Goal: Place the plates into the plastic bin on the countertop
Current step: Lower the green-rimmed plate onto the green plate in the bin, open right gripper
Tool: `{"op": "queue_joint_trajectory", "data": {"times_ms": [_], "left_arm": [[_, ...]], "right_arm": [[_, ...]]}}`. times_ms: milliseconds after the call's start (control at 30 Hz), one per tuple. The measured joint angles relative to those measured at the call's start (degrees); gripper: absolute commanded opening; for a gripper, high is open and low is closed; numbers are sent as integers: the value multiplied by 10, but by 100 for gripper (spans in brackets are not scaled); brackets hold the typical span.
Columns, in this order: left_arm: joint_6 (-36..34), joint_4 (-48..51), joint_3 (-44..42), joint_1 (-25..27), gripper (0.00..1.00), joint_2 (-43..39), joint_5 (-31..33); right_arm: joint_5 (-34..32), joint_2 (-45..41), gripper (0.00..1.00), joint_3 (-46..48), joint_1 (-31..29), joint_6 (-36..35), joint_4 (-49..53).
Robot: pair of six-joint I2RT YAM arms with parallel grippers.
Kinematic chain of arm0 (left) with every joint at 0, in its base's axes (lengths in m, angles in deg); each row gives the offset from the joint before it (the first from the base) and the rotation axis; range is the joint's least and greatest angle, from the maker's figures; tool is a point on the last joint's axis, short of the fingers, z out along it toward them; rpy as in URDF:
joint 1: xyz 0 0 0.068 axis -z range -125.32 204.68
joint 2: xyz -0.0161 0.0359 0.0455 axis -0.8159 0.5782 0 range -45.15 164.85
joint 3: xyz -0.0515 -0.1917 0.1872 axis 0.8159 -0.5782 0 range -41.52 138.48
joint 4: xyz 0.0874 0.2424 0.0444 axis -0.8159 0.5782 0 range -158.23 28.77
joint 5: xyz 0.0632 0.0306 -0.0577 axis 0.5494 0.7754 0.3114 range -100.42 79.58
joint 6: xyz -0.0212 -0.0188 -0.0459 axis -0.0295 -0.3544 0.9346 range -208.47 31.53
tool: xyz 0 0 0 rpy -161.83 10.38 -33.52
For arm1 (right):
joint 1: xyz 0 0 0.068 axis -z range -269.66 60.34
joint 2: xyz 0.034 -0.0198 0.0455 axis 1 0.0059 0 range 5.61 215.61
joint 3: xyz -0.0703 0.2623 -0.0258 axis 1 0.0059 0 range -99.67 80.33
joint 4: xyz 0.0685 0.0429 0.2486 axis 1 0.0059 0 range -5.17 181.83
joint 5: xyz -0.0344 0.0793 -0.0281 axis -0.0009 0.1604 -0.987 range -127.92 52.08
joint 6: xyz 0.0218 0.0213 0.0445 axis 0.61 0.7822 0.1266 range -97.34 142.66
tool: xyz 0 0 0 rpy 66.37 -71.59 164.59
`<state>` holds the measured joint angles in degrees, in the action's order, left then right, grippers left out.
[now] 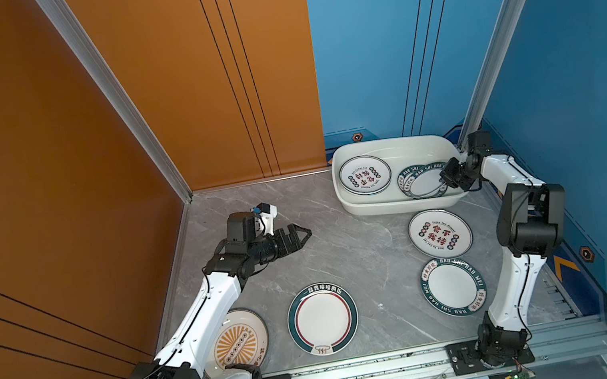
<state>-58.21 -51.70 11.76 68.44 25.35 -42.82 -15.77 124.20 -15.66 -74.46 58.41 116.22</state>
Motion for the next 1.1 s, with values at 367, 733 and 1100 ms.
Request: {"op": "queue_joint_trajectory", "data": {"times_ms": [367, 733, 1100], "left_arm": [[0, 0, 0, -2, 100, 0, -8], [-4, 0, 0, -9, 100, 0, -12], [-6, 3, -3, -15, 99, 0, -17]], "right_arm": [[-9, 35, 25, -4, 10, -13, 3], [-17, 64, 33, -40, 10, -16, 17], [-59, 85, 35, -85, 9, -35, 58]]}}
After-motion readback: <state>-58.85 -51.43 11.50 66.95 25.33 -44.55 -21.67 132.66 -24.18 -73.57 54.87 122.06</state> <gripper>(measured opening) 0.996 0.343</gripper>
